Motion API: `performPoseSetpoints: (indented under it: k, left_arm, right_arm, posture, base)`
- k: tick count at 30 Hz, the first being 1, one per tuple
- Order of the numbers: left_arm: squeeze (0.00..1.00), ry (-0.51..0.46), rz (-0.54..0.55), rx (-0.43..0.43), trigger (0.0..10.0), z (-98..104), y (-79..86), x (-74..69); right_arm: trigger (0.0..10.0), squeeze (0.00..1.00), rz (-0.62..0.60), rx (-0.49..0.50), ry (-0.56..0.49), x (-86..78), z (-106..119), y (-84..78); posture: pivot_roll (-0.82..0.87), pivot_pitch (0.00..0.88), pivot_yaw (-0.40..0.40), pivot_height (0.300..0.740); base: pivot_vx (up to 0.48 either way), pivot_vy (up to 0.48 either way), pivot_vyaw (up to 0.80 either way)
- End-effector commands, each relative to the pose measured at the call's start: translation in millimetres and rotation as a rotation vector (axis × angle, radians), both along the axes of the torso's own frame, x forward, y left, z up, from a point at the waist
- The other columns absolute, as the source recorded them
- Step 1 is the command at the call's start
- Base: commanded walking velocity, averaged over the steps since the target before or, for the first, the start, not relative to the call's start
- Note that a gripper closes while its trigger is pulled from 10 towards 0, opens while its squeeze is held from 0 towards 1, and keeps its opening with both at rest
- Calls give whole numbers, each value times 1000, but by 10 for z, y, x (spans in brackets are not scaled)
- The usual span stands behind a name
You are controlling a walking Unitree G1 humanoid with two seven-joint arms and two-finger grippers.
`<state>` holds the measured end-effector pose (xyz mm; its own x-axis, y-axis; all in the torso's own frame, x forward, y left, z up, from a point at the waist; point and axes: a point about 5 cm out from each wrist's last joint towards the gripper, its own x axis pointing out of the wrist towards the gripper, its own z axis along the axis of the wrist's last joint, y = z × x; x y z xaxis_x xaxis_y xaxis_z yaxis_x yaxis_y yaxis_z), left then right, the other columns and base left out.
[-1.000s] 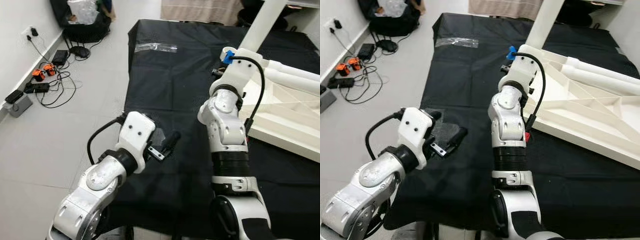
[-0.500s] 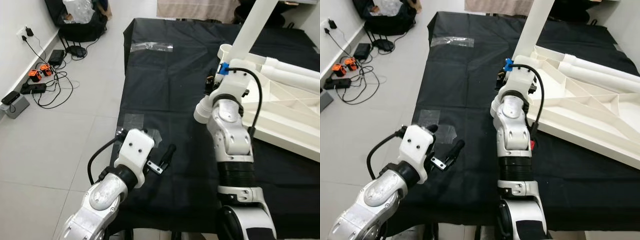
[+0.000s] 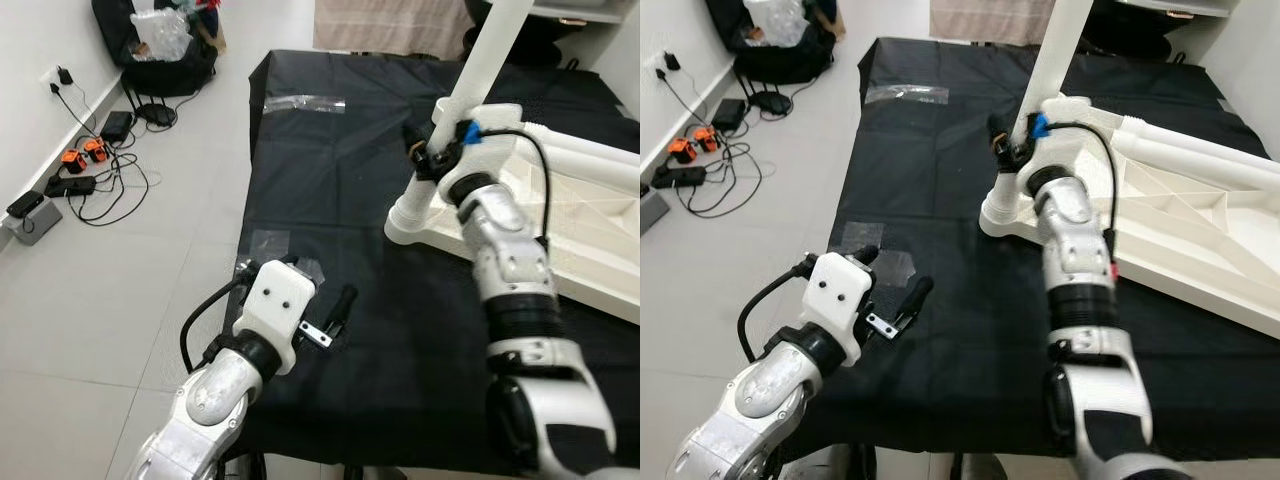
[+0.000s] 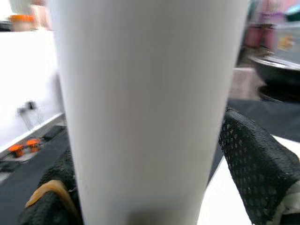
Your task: Building children table
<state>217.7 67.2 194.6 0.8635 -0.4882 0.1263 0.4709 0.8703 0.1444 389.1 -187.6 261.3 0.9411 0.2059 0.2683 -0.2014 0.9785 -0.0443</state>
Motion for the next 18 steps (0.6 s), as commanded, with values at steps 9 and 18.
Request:
performPoseSetpoints:
  k: [9,18]
  left_arm:
    - [0,-48,-30,2,10000,83,-103,14]
    - [0,-58,-29,3,10000,97,-112,-18]
  right_arm:
    - [10000,0,603,85,158,45,-218,215]
    - [10000,0,832,121,170,39,-158,335]
  posture:
    - [72,103,-102,740]
    - [119,76,-122,740]
  base:
    - [0,0,0]
    - [0,0,0]
